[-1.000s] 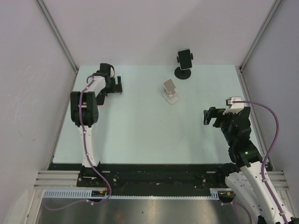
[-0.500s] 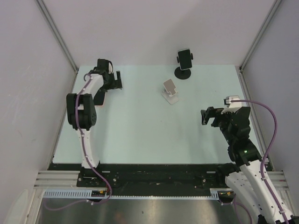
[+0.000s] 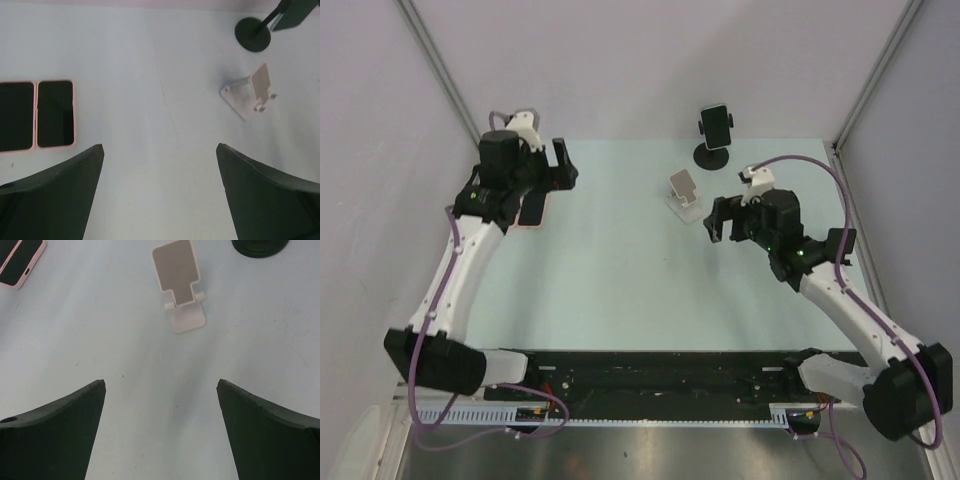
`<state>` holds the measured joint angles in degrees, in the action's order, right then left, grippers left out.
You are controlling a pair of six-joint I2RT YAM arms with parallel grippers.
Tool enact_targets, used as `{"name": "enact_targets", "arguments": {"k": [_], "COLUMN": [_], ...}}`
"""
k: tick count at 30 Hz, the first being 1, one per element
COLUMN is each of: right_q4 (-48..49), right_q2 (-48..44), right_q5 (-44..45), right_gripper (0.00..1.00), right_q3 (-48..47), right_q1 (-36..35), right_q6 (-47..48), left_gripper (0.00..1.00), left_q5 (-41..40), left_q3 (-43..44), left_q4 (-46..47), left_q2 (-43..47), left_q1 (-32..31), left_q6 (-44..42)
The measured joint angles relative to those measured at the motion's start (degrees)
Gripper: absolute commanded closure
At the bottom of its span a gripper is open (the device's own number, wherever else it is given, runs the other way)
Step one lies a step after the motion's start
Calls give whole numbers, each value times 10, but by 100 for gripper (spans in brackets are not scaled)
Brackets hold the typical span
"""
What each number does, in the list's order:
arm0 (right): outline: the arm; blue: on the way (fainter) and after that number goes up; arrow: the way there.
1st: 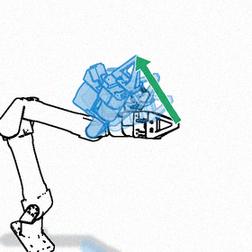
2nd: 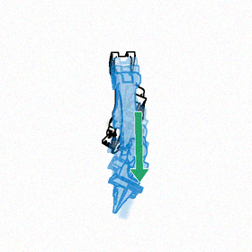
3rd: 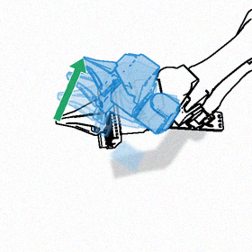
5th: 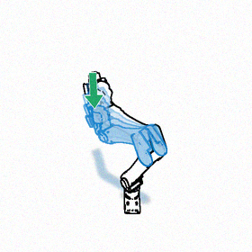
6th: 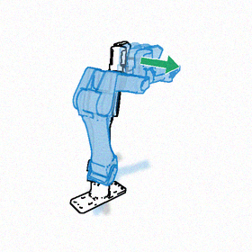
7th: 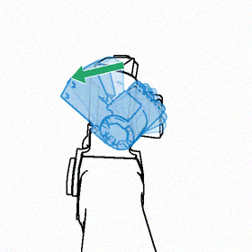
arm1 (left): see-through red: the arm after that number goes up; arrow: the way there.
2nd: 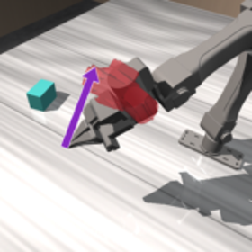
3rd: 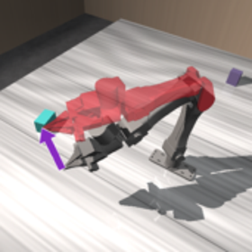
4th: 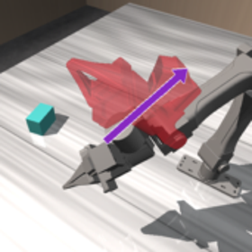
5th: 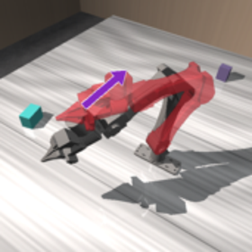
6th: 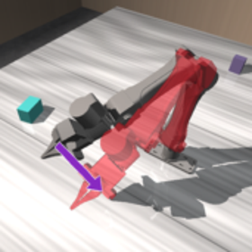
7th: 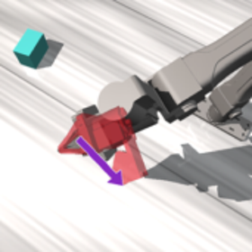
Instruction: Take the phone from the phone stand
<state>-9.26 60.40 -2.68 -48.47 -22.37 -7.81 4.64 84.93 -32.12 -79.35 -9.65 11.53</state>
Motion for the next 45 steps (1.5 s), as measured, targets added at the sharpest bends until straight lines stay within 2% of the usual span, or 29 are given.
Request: {"name": "enact_targets", "arguments": {"k": [7,14,24,33,42,45], "right_q4": [26,31,9,-12,-29,-36], "right_q2": [172,343,527,611,639,640], "right_q5": [4,13,67,91,88,85], "right_gripper": [0,0,0,3,24,38], "right_q3": [-119,-253,-411,-503,-533,-538], "right_q1": [-43,-52,-52,-52,-48,-46], "right_q6": [50,112,155,154,148,148], "left_gripper": [0,0,0,0,0,0], "left_q5": [-21,-35,-73,-99,-106,-106], "left_q3": [-197,-346,-355,-355,-355,-355], "left_q4": [16,39,63,68,68,68], "left_q2": [166,258,269,273,273,273], "left_q1": [-2,-6,-47,-62,-71,-73], "left_q6": [-6,-6,-23,-32,-40,-40]}}
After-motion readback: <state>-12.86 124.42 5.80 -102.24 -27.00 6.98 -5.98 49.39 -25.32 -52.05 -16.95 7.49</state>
